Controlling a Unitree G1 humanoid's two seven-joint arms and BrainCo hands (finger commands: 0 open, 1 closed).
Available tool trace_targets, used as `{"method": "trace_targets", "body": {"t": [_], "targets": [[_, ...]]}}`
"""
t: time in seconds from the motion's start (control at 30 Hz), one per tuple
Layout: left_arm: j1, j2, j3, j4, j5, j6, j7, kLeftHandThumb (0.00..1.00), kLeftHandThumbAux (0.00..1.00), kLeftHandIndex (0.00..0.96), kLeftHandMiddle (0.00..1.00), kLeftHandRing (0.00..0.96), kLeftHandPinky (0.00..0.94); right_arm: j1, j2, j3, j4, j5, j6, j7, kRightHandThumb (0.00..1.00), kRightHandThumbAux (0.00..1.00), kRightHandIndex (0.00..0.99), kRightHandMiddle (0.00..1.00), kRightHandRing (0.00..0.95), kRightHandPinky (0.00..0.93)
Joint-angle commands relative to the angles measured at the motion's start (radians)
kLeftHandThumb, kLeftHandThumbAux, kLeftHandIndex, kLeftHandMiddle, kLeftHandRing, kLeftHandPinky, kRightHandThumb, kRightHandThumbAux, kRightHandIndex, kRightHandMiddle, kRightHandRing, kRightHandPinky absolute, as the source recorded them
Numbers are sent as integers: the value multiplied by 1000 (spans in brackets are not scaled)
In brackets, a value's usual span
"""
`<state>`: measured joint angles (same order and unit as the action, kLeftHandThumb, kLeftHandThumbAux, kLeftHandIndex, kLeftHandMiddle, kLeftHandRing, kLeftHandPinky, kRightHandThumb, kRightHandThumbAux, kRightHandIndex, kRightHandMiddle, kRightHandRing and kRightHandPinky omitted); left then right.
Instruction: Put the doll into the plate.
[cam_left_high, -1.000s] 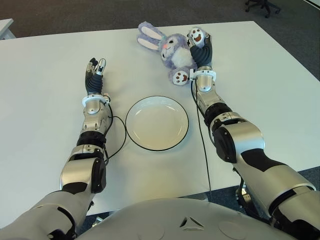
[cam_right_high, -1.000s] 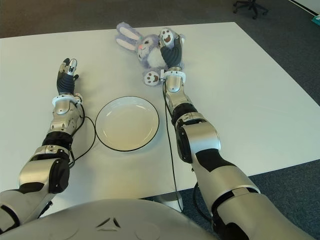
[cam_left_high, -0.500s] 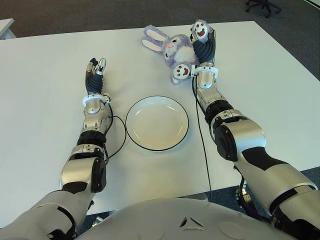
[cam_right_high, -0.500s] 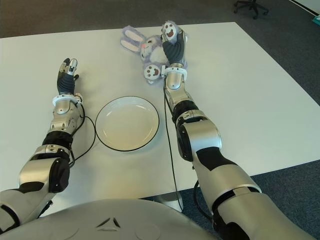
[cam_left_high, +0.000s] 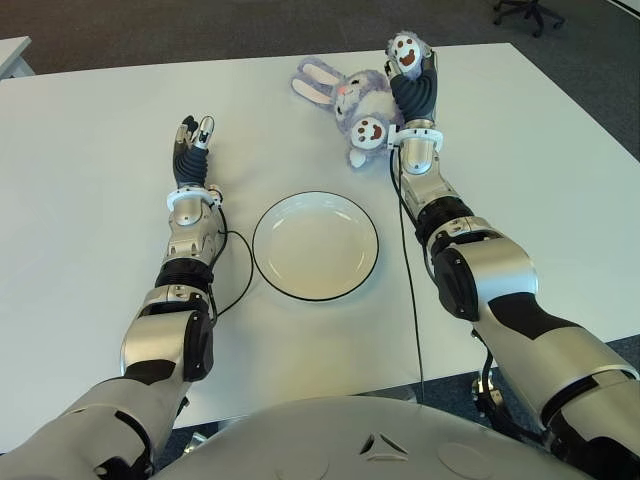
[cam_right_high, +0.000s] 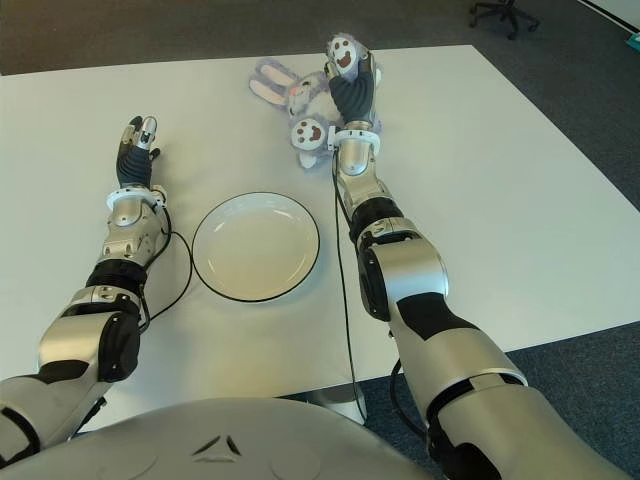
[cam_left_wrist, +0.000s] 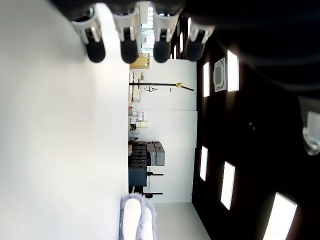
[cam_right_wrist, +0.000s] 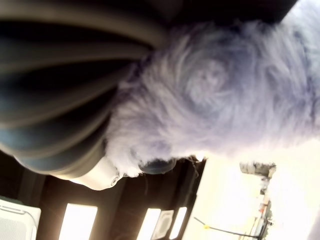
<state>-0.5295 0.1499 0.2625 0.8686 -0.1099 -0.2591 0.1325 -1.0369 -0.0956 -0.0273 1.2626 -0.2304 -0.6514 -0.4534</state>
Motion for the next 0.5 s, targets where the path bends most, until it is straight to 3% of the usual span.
{"method": "trace_targets", "body": {"t": [0.03, 0.5], "targets": [[84, -31, 4, 82, -13, 51, -9, 0, 397, 0, 65, 57, 47, -35, -1, -13, -11, 21, 11, 17, 740, 704, 442, 828, 835, 813], [75, -33, 11, 99, -17, 41, -11, 0, 400, 0, 69, 69, 73, -29, 8, -29, -41, 46, -110, 18, 748, 703, 441, 853, 850, 837]]}}
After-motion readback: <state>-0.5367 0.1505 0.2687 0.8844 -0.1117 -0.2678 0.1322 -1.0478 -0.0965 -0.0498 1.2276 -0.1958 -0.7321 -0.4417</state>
